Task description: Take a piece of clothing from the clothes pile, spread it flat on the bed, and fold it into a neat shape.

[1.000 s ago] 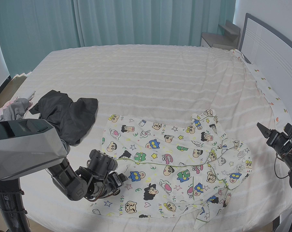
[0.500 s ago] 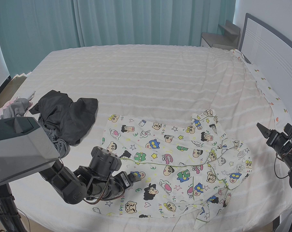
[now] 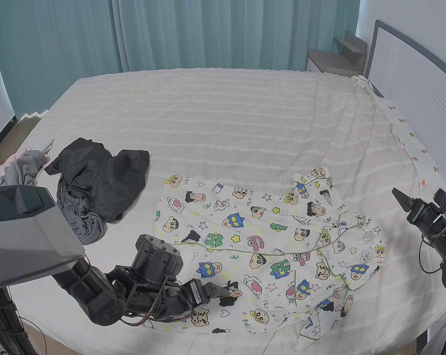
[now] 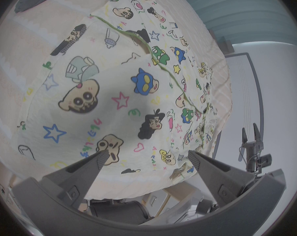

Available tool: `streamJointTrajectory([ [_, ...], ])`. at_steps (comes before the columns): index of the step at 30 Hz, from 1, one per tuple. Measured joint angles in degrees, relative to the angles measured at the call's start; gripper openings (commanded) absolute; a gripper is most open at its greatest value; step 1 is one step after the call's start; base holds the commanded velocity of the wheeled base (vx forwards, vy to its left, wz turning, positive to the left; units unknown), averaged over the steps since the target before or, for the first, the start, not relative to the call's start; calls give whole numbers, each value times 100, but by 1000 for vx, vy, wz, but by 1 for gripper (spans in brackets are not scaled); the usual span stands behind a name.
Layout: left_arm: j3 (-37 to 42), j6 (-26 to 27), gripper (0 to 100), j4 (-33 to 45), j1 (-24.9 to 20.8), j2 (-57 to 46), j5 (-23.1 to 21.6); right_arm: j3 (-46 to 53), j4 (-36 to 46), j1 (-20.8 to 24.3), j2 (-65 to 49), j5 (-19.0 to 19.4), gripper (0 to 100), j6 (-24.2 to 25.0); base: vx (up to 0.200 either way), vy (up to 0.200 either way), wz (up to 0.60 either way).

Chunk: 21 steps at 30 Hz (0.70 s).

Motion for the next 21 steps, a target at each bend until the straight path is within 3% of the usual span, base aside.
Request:
streamJointTrajectory([
  [8, 162, 112, 100, -54, -52, -105, 304, 16, 0, 11, -7, 0, 100, 2, 0, 0, 0],
  [15, 177, 169, 100, -158, 631, -362, 657, 30, 0, 49, -9, 0, 100, 2, 0, 0, 0],
  [21, 174, 681, 100, -178, 957, -325, 1015, 44, -2, 66, -9, 0, 100, 0, 0, 0, 0],
])
